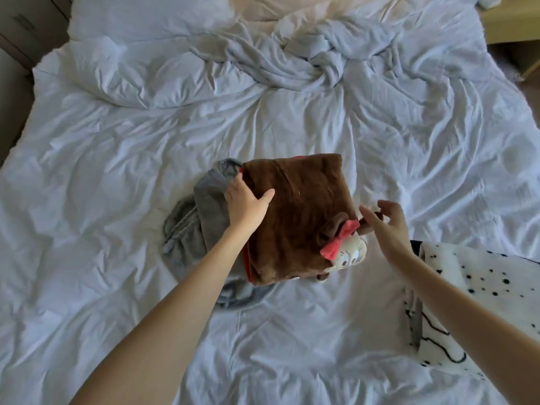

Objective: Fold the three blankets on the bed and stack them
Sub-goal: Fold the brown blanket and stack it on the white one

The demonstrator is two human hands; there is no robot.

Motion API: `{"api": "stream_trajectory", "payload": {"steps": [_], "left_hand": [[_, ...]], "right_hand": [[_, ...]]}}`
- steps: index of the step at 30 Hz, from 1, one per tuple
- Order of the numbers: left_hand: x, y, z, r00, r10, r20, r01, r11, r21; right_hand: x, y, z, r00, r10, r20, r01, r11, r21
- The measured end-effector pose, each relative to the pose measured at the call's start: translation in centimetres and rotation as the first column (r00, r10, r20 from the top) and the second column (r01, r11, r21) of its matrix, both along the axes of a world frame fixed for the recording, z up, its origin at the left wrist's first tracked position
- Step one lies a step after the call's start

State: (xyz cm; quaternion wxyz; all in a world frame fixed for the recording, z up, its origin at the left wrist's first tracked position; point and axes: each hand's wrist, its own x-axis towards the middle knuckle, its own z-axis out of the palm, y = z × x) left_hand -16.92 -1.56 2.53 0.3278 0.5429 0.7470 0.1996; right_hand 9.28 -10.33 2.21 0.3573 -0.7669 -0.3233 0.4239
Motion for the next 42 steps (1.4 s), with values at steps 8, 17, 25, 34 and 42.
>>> {"api": "stream_trajectory", "payload": {"steps": [8, 17, 25, 34, 42], "left_hand": [[2.4, 6.7, -1.3, 0.732, -0.453, -0.509, 0.566, 0.820, 0.083], [1.2, 11.2, -2.4, 0.787, -0.458, -0.413, 0.560, 0.811, 0.168], [0.6, 13.0, -7.2, 0.773, -0.503, -0.386, 0.495, 0.859, -0.130], [-0.6, 12.7, -8.5, 0.821, -0.532, -0.205, 0.429, 0.813, -0.394], [0.1, 8.1, -4.2, 0.915, -0.396, 0.071, 0.403, 0.905, -0.137]], "right_hand": [[-0.4, -2.3, -2.4, 0.980, 0.172, -0.098, -0.179, 0.982, -0.064], [-1.9, 3.9, -2.2, 0.964, 0.182, 0.195, -0.180, 0.983, -0.028], [-2.3, 1.8, -4.2, 0.978, -0.201, -0.055, 0.179, 0.945, -0.272], [-2.0, 2.3, -6.0, 0.766, -0.389, -0.512, 0.143, 0.879, -0.454], [3.0, 6.8, -2.9, 0.841, -0.424, -0.336, 0.357, 0.901, -0.246]]}}
